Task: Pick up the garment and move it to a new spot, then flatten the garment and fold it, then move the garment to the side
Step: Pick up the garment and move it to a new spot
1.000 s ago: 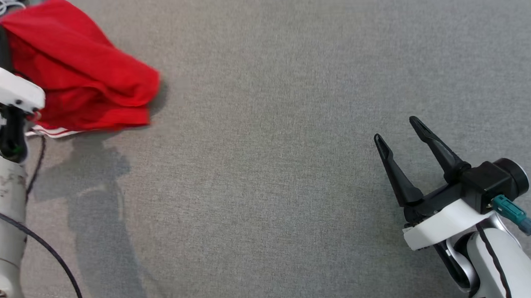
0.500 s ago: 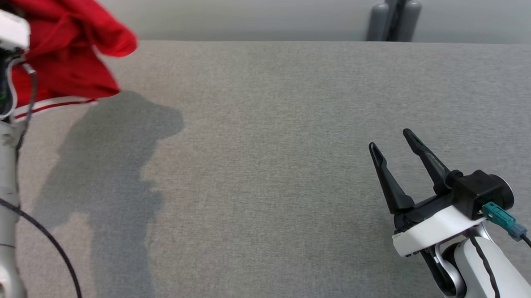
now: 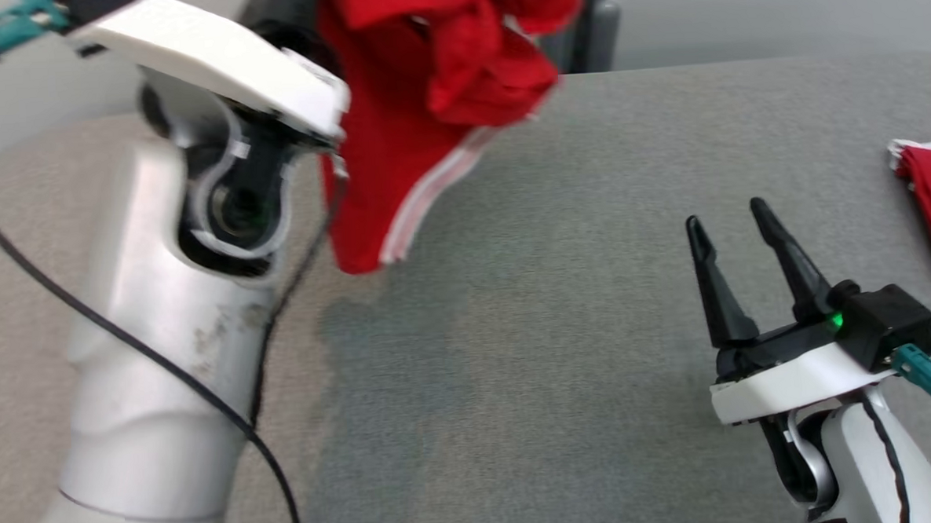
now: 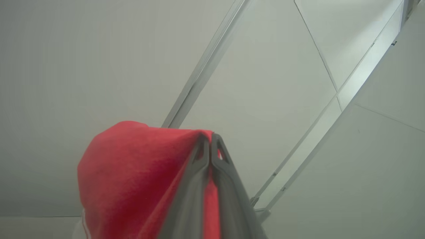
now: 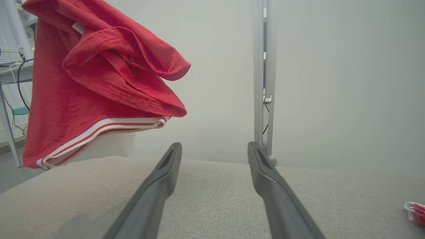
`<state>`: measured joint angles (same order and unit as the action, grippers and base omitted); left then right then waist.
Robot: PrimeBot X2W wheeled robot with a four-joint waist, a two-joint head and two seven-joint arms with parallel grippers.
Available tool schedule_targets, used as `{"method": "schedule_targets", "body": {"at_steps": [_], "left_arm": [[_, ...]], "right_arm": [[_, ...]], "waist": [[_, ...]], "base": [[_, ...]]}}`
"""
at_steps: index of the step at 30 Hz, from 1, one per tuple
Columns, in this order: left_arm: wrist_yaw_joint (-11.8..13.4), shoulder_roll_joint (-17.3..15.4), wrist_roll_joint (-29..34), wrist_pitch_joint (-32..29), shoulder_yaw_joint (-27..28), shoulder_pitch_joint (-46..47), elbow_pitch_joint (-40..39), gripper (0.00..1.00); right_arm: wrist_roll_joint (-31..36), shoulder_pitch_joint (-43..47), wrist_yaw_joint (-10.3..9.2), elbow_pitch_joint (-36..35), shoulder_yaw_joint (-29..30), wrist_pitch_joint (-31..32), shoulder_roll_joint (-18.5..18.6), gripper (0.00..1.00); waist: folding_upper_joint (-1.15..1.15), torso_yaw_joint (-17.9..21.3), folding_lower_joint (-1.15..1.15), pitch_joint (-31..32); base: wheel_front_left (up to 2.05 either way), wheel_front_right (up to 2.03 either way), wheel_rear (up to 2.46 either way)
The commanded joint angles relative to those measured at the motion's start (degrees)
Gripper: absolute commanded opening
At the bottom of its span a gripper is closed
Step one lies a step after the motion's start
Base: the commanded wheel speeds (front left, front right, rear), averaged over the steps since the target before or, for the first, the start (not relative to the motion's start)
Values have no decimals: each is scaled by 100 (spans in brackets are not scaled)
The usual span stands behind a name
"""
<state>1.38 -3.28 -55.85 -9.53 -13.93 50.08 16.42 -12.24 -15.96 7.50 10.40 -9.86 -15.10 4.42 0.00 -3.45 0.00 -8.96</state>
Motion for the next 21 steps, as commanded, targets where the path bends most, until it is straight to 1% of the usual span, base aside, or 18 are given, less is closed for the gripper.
{"method": "schedule_targets", "body": {"at_steps": [1,3,5,8,11,15,17,18,20,21], "left_arm": [[145,11,-124,-21,-221,-120,-269,0],[381,23,-410,54,-656,-234,-629,0],[654,25,-714,254,-1160,-286,-927,0],[950,16,-859,601,-1790,-210,-1078,0],[1164,17,-1092,905,-2071,-87,-1018,0],[1257,21,-1375,1114,-2353,-1,-802,0],[1268,-8,-1259,1205,-2414,46,-489,0],[1263,-73,-1188,1266,-2430,51,-277,0],[1199,-181,-1118,1225,-2530,-44,179,0],[1147,-270,-1033,1175,-2614,-86,436,20]], "right_arm": [[18,-48,-2,-29,102,-10,4,100],[12,-72,-2,-47,172,-10,-29,100],[6,-97,-2,-70,229,-8,-51,100],[-10,-108,-2,-95,285,-8,-80,100],[-15,-116,-2,-123,299,-8,-105,100],[-27,-63,-2,-152,342,-8,-124,100],[-33,-38,-2,-160,362,-8,-135,100],[-33,-36,-2,-161,367,-8,-137,100],[-29,-38,-2,-168,374,-8,-138,100],[-27,-39,-2,-169,375,-8,-137,100]], "waist": [[0,247,0,-88],[0,396,0,-128],[0,535,0,-165],[0,709,0,-210],[0,869,0,-246],[0,991,0,-276],[0,1024,0,-292],[0,1034,0,-301],[0,1038,0,-320],[0,1032,0,-327]], "base": [[0,0,0],[0,0,0],[0,0,0],[0,0,0],[0,0,0],[0,0,0],[0,0,0],[0,0,0],[0,0,0],[0,0,0]]}}
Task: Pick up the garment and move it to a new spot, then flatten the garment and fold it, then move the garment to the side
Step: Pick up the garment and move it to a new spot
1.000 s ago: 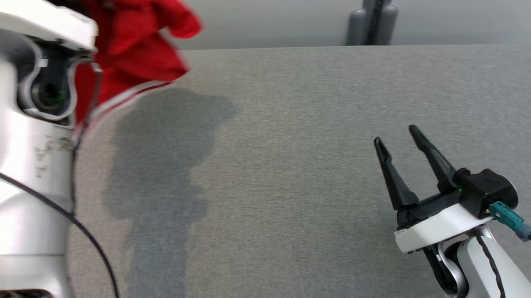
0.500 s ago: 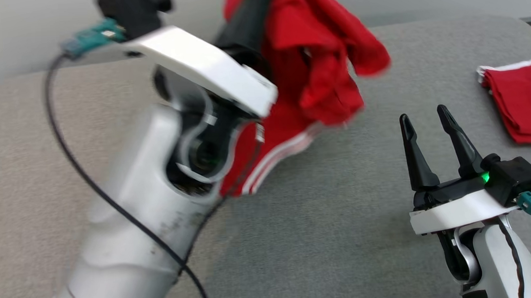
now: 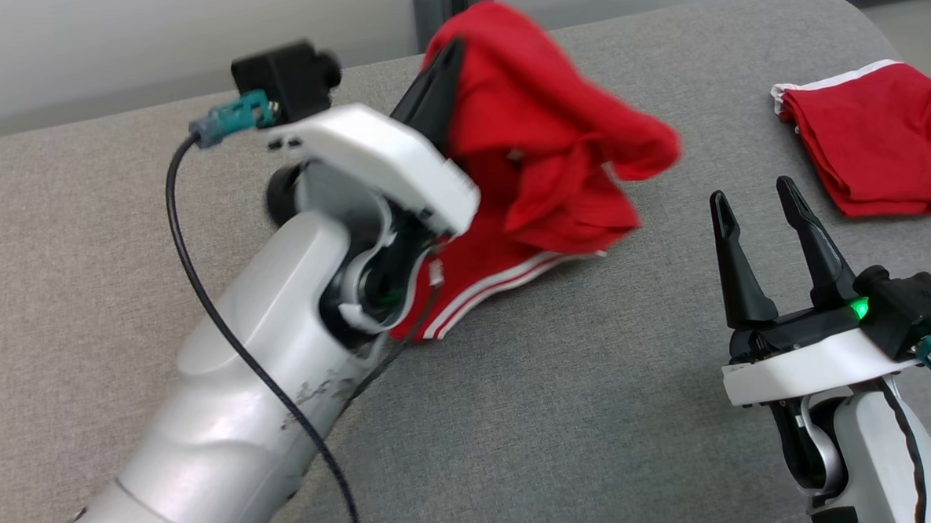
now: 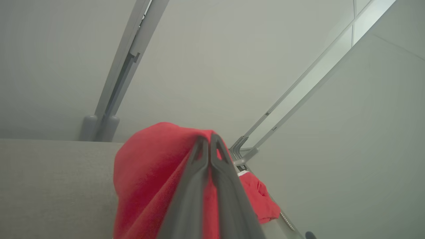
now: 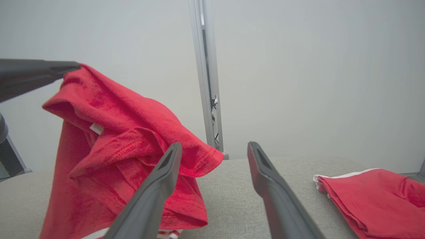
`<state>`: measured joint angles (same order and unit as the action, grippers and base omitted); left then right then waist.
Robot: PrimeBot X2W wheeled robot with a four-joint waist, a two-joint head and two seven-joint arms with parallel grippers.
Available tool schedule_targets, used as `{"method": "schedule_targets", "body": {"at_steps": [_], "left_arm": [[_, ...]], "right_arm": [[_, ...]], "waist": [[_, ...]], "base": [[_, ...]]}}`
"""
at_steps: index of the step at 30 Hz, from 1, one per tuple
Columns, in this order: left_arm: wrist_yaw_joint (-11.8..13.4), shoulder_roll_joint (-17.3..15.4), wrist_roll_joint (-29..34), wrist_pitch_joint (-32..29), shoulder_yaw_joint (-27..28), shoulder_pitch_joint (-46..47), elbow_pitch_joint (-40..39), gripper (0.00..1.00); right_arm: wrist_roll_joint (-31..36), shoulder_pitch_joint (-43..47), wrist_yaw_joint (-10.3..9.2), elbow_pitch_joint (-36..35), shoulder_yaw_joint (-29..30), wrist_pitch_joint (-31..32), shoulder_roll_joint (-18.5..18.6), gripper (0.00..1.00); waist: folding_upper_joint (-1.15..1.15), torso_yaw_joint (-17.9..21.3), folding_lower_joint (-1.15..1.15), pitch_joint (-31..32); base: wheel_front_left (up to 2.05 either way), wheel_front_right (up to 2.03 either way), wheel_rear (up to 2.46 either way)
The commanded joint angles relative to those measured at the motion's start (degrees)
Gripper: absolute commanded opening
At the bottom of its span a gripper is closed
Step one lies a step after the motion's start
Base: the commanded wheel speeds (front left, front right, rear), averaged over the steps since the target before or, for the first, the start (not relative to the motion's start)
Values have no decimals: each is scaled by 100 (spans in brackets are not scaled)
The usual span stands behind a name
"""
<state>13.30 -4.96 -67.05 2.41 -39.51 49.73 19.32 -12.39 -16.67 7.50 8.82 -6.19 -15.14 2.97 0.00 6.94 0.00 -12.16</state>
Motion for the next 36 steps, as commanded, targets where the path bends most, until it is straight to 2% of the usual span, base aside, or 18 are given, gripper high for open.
{"method": "schedule_targets", "body": {"at_steps": [1,2,3,5,9,14,17,19,23,25,28,30,36], "left_arm": [[-45,-102,87,-19,-56,-50,146,20],[-86,-189,164,-67,-158,-84,396,89],[-131,-261,214,-77,-222,-117,634,100],[-262,-374,321,-12,-317,-173,1063,100],[-432,-535,504,615,-235,-316,1705,100],[-817,-725,584,1174,18,-607,1951,100],[-908,-968,943,1273,265,-886,1796,100],[-846,-1148,1415,1277,661,-1141,1443,100],[-820,-1283,2398,1276,1465,-2067,565,100],[-880,-1274,2924,1277,1712,-2512,137,100],[-796,-1128,3560,1277,2013,-3166,-280,100],[-793,-950,3832,1278,2237,-3497,-459,100],[-1006,-372,4485,1278,2775,-4207,-782,100]], "right_arm": [[-13,33,-2,-11,8,-4,8,100],[-11,27,-2,-4,0,-4,7,100],[-8,13,-2,5,-12,-4,6,100],[13,-5,-2,9,-40,-4,4,100],[44,22,-2,32,-69,-4,6,100],[117,156,-2,69,-95,-4,53,100],[144,266,-2,88,-125,-4,111,100],[126,330,-2,105,-107,-4,159,100],[94,443,-2,148,-55,-4,210,100],[71,483,-2,173,-16,-4,237,100],[31,563,-2,217,26,-4,241,100],[29,579,-2,242,3,-4,246,100],[-24,653,-2,355,-40,-4,233,100]], "waist": [[0,-8,0,-6],[0,-18,0,-12],[0,-37,0,-18],[0,-85,0,-22],[0,-243,0,18],[0,-540,0,211],[0,-732,0,364],[0,-865,0,452],[0,-1082,0,611],[0,-1178,0,678],[0,-1290,0,763],[0,-1337,0,795],[0,-1427,0,846]], "base": [[0,0,0],[0,0,0],[0,0,0],[0,0,0],[0,0,0],[0,0,0],[0,0,0],[0,0,0],[0,0,0],[0,0,0],[0,0,0],[0,0,0],[0,0,0]]}}
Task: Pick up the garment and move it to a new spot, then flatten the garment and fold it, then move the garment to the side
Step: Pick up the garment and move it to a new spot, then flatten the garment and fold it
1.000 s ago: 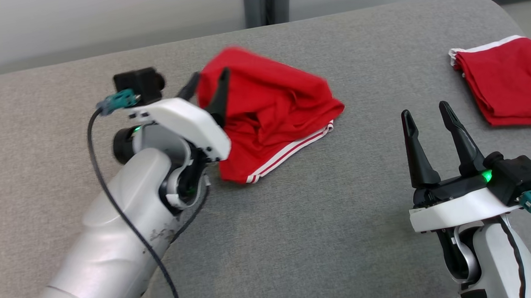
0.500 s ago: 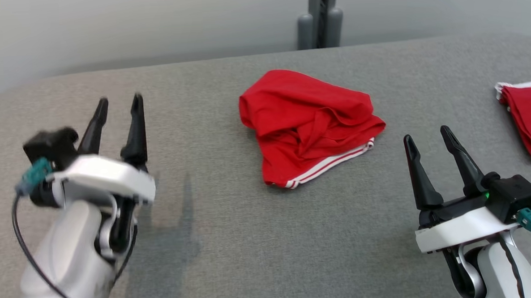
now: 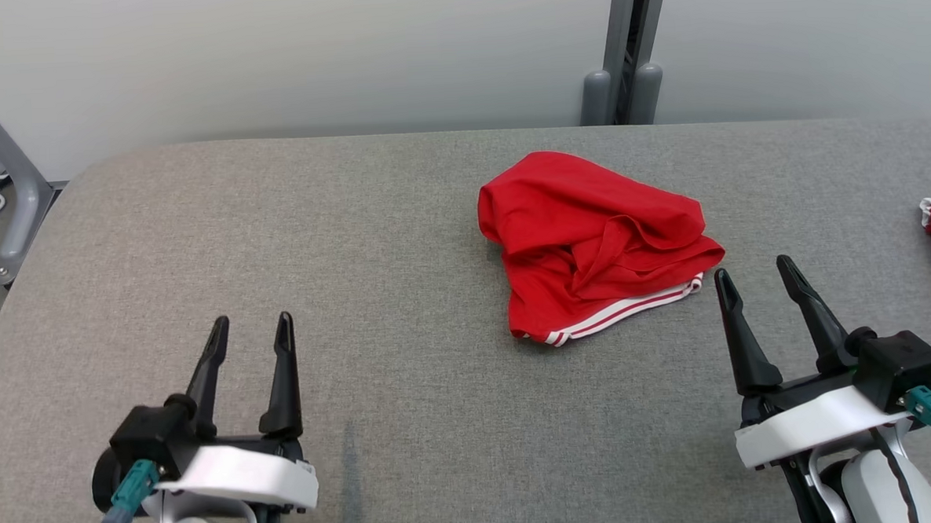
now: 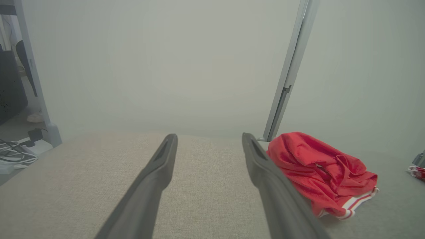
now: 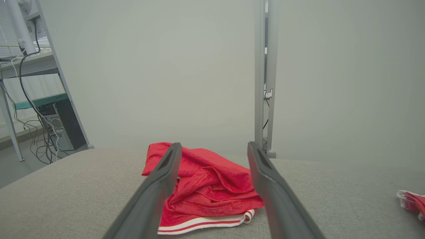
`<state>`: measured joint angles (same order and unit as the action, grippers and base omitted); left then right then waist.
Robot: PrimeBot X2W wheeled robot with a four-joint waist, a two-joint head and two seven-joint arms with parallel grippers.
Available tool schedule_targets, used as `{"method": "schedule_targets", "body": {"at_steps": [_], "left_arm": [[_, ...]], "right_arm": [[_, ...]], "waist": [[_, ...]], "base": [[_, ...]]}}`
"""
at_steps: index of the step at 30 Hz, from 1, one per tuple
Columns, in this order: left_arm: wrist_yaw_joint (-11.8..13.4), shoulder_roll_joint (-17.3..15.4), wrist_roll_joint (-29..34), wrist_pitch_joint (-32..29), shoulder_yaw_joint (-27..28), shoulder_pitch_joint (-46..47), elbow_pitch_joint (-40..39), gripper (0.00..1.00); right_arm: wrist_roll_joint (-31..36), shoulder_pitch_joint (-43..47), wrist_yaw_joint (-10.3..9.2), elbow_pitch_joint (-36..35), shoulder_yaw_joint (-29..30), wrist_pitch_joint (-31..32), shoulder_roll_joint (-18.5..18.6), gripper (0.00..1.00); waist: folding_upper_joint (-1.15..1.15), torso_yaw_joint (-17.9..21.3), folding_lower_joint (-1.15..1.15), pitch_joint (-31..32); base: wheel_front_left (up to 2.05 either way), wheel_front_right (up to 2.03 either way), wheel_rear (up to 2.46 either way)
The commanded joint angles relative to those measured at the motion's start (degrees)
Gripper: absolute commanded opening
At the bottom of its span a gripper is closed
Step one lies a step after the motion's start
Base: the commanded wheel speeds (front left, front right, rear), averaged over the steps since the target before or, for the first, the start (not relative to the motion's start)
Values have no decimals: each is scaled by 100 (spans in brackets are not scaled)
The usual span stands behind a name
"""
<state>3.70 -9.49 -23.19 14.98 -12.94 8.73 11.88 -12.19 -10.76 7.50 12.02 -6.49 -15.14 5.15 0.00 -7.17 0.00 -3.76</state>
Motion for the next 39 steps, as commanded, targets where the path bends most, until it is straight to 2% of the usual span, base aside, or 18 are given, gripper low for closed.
{"method": "schedule_targets", "body": {"at_steps": [1,3,7,16,20,27,39], "left_arm": [[-76,183,161,22,226,-192,-67,100],[-227,383,418,22,431,-355,-122,100],[-382,530,671,22,652,-446,-184,100],[-639,636,969,22,838,-434,-224,100],[-708,649,906,22,780,-344,-182,100],[-624,645,748,22,401,-161,-165,100],[-464,646,496,23,-5,22,-132,100]], "right_arm": [[-49,61,-2,52,-12,-4,12,100],[-63,54,-2,101,-34,-4,1,100],[-78,34,-2,134,-48,-4,-2,100],[-90,-24,-2,171,-58,-4,-18,100],[-84,-156,-2,270,-111,-4,-3,100],[-262,-763,-2,775,-294,-3,67,100],[-1285,-1945,-2,2691,-125,362,-9,100]], "waist": [[0,-22,0,9],[0,-45,0,-7],[0,-81,0,-26],[0,-117,0,-94],[0,-182,0,-261],[0,-437,0,-631],[0,-1022,0,-929]], "base": [[0,0,0],[0,0,0],[0,0,0],[0,0,0],[0,0,0],[0,0,0],[0,0,0]]}}
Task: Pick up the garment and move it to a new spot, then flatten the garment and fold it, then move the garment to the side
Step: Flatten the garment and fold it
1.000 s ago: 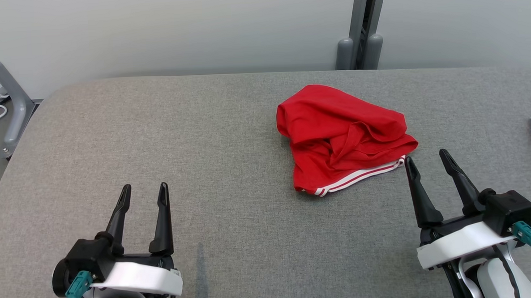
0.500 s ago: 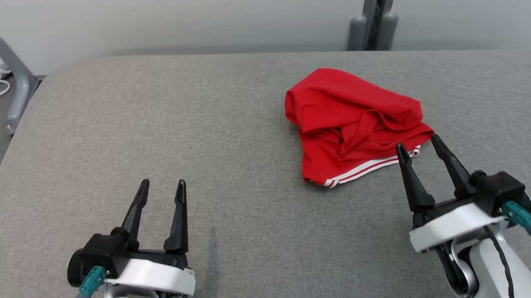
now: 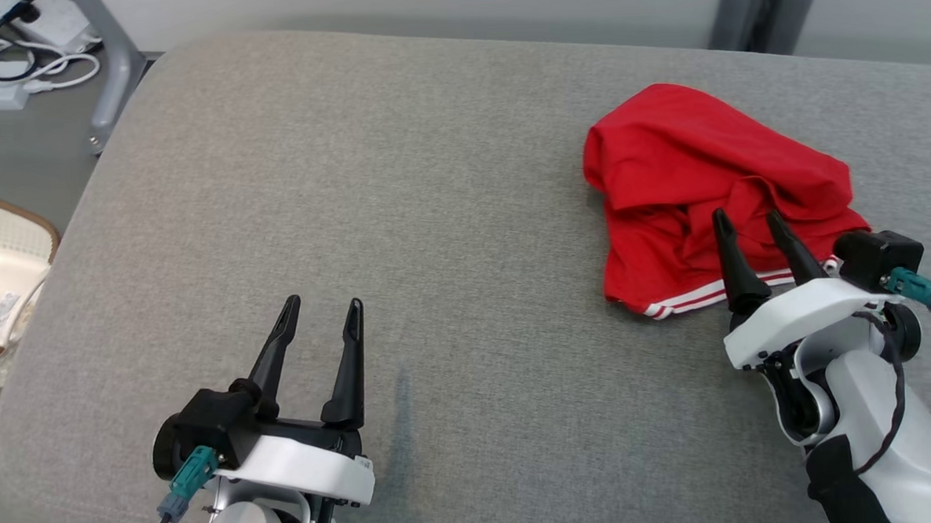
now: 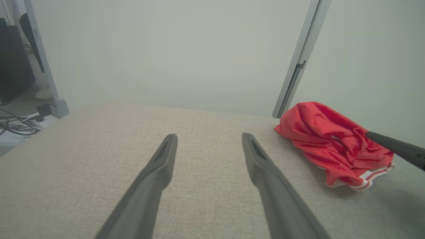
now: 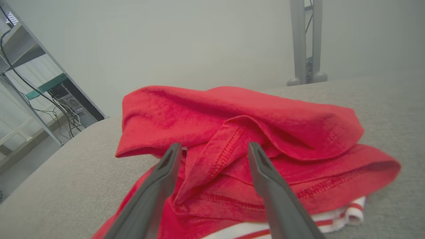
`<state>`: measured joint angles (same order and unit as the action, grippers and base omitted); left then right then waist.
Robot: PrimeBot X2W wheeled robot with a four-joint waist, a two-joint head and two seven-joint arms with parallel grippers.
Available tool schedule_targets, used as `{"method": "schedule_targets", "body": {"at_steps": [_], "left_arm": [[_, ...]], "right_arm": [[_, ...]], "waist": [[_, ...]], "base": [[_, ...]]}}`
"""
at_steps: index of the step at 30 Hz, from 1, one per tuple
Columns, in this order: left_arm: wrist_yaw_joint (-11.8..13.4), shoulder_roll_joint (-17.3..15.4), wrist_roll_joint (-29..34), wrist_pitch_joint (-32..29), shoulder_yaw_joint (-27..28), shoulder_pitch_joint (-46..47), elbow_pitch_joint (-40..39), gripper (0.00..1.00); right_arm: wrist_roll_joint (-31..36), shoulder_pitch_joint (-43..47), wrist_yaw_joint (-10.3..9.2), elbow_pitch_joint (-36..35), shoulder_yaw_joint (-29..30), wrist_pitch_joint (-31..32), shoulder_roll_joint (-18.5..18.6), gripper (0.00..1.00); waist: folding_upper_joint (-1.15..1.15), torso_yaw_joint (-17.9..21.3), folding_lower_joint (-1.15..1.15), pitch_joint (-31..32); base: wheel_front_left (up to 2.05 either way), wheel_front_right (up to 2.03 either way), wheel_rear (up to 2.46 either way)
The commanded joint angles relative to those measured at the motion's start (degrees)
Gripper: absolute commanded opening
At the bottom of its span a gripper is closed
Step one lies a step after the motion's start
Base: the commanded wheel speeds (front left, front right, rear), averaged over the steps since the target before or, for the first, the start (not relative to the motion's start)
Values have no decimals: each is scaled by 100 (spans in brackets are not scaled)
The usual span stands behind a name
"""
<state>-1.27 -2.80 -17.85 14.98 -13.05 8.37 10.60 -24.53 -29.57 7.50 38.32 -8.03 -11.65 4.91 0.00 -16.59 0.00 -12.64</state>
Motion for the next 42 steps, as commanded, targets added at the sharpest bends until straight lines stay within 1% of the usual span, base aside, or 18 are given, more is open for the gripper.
{"method": "schedule_targets", "body": {"at_steps": [1,6,7,9,15,20,27,29,32,34,36,39,42], "left_arm": [[42,-24,-51,23,-4,53,-9,100],[77,-22,-92,23,-43,18,-16,100],[87,-22,-100,23,-47,14,-17,100],[96,-22,-103,23,-56,8,-19,100],[128,-21,-127,23,-67,-10,7,100],[122,-21,-141,23,-95,-33,37,100],[123,-22,-170,23,-121,-133,78,100],[126,-24,-194,23,-136,-185,95,100],[127,-23,-227,23,-186,-235,121,100],[122,-22,-247,23,-222,-296,122,100],[124,-23,-266,23,-251,-353,115,100],[128,-23,-284,23,-302,-409,105,100],[144,-22,-313,23,-326,-445,108,100]], "right_arm": [[-115,-110,-2,181,71,53,15,100],[-398,-343,-2,634,140,137,-10,100],[-467,-375,-2,679,138,128,-17,84],[-595,-427,-2,741,135,76,-19,1],[-782,-544,-2,679,140,-201,58,0],[-1163,-627,-2,299,545,-346,220,0],[-1715,-1044,-2,-473,1412,-360,848,0],[-1752,-1264,-2,-549,1605,-360,1051,0],[-1612,-1683,-2,-606,1696,-287,1318,0],[-1480,-2006,-2,-635,1662,-216,1428,0],[-1239,-2308,-1,-690,1440,-117,1474,0],[-1073,-2722,-1,-853,938,65,1289,0],[-926,-2914,-2,-990,197,258,976,0]], "waist": [[0,-114,0,-47],[0,-215,0,-69],[0,-225,0,-71],[0,-231,0,-75],[0,-163,0,-31],[0,-24,0,119],[0,146,0,430],[0,156,0,524],[0,128,0,658],[0,86,0,730],[0,25,0,790],[0,-86,0,844],[0,-197,0,877]], "base": [[0,0,0],[0,0,0],[0,0,0],[0,0,0],[0,0,0],[0,0,0],[0,0,0],[0,0,0],[0,0,0],[0,0,0],[0,0,0],[0,0,0],[0,0,0]]}}
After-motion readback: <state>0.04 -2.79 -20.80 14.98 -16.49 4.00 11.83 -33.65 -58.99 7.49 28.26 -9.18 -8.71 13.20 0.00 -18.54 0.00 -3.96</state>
